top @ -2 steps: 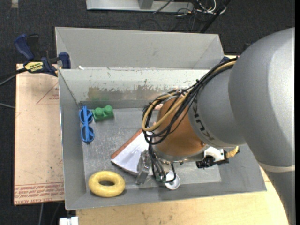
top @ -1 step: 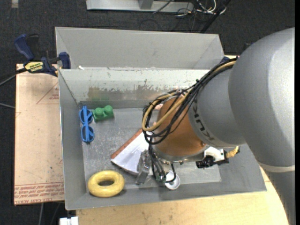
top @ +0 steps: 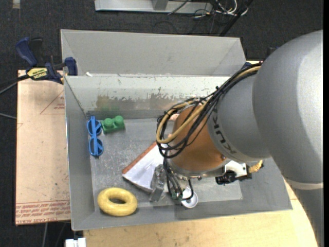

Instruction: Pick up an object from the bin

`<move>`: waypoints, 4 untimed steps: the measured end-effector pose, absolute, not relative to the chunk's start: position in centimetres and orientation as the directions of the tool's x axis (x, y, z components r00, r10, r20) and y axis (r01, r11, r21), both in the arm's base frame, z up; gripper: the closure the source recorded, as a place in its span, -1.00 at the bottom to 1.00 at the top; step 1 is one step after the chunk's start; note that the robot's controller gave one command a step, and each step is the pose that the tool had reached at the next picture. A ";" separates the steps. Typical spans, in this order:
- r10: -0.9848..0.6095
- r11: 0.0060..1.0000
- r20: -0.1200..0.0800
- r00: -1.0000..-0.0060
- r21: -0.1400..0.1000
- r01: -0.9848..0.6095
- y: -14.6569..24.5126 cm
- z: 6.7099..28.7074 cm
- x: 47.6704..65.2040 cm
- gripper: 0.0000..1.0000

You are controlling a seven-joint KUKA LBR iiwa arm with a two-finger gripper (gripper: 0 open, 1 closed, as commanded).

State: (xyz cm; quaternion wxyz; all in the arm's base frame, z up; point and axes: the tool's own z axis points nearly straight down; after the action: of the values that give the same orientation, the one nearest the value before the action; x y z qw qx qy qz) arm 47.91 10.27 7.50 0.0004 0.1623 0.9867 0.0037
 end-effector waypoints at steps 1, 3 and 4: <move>0.320 0.947 0.001 -0.947 0.006 0.320 10.2 8.5 47.9 1.00; 0.320 0.947 0.002 -0.947 0.007 0.320 10.3 13.5 47.9 1.00; 0.321 0.947 0.002 -0.947 0.007 0.321 10.3 13.5 47.9 1.00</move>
Offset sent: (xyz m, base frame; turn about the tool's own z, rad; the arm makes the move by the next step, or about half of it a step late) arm -0.0001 -0.0001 0.1023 0.0000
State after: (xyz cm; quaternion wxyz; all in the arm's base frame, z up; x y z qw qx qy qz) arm 47.86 10.25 13.46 -0.0005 0.1625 0.9867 0.0037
